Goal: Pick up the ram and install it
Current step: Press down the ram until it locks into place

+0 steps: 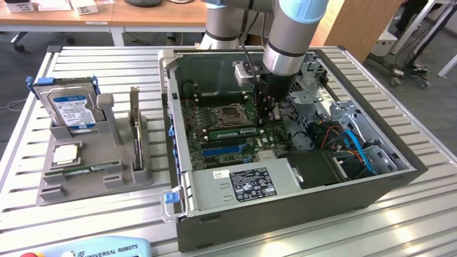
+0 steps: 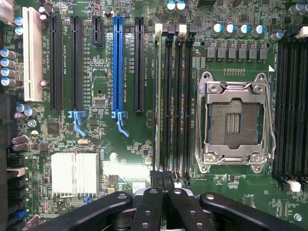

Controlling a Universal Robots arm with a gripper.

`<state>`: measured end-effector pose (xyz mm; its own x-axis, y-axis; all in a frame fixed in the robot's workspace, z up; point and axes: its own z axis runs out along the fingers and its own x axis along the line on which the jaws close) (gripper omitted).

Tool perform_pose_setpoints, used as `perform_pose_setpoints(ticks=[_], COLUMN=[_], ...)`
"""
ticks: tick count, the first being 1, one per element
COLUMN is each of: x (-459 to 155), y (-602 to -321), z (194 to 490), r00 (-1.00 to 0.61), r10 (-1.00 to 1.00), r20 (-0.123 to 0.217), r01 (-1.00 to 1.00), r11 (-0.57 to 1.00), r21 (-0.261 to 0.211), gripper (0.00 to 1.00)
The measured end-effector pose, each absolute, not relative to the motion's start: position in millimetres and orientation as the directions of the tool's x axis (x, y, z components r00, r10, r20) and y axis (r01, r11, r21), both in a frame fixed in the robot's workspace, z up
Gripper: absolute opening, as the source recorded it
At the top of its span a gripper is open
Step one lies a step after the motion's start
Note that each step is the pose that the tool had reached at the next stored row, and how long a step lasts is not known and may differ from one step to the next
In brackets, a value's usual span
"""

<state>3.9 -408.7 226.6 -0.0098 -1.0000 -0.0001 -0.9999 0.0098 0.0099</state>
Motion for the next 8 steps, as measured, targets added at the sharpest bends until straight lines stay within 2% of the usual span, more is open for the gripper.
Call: perform_pose_setpoints(ticks=[8], x=[3.9], y=[-408.7], z=[225.0], r00=[-0.010], r10=[-1.000], r20=[0.000], r01=[-1.000], r11=[0.010], r21=[0.010], gripper=[0.10])
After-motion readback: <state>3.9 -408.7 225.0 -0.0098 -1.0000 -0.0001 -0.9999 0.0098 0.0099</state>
